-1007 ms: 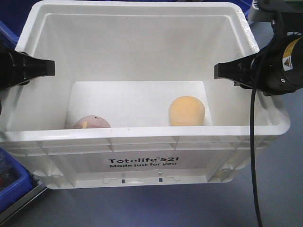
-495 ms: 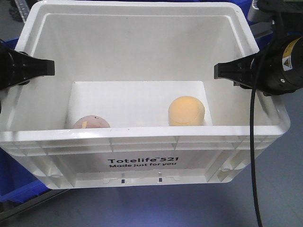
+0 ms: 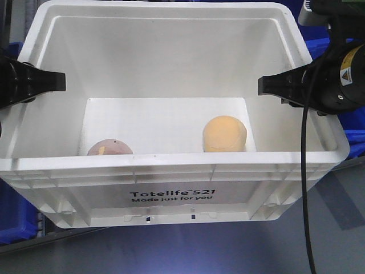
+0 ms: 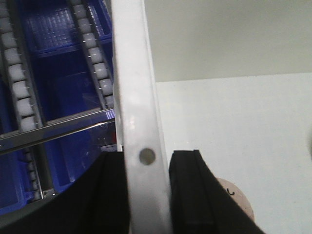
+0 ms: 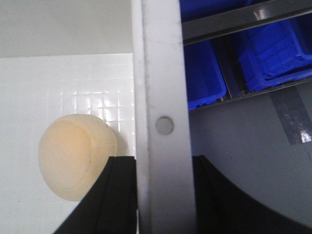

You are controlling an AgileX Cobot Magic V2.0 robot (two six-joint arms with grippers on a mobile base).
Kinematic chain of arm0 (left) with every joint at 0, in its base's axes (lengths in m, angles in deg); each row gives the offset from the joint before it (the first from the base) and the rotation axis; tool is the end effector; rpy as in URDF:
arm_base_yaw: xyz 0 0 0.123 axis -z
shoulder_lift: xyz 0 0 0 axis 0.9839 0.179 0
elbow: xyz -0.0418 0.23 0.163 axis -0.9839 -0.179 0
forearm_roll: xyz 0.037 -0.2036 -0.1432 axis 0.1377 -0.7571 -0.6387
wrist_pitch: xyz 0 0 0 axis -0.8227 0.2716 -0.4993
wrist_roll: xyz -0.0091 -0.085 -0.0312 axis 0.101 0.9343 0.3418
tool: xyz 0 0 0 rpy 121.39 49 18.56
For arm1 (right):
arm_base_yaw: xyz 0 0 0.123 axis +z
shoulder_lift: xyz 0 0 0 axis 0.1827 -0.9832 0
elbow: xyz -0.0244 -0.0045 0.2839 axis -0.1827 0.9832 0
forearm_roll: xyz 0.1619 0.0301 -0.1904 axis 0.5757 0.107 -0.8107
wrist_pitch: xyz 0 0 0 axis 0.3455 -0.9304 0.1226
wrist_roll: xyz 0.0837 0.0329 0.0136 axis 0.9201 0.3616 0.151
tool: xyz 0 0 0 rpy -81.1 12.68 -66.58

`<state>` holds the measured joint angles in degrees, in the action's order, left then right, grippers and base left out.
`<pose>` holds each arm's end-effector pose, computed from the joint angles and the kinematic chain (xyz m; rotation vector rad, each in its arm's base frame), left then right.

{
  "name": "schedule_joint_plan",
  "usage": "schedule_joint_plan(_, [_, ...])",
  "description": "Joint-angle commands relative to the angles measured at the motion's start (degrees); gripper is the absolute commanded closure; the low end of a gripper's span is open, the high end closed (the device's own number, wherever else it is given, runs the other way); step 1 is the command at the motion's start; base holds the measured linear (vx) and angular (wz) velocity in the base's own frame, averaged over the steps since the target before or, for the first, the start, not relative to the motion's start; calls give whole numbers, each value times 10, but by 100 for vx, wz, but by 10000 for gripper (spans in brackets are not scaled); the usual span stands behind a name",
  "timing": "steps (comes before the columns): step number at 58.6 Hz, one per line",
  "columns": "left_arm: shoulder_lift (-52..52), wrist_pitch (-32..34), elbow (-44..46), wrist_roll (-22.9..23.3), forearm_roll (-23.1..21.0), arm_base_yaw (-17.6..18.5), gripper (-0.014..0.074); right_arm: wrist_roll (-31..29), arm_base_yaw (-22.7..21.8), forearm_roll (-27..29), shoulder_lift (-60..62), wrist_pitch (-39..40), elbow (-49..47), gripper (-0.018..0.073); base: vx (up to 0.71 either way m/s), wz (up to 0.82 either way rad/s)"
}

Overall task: Place moving items into box and shelve
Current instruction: 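Hold the tote with both grippers while the base drives away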

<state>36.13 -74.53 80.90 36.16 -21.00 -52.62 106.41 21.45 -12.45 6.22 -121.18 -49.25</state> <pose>0.2054 -0.0787 0.3759 0.0344 2.3015 -0.1099 0.2246 0.1027 0.3614 -0.0544 2.4279 -0.0272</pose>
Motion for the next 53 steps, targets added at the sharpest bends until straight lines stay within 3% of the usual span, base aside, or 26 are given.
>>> schedule_joint_plan(1, [-20, 54, 25, -9, 44, 1, 449, 1, -5, -67, 21, 43, -24, 499, 9, 44])
schedule_joint_plan(29, [-20, 54, 25, -9, 44, 1, 449, 1, -5, -67, 21, 43, -24, 499, 10, 44])
schedule_joint_plan(53, [-20, 54, 25, -9, 44, 1, 449, 1, -5, -67, 21, 43, -24, 499, 9, 15])
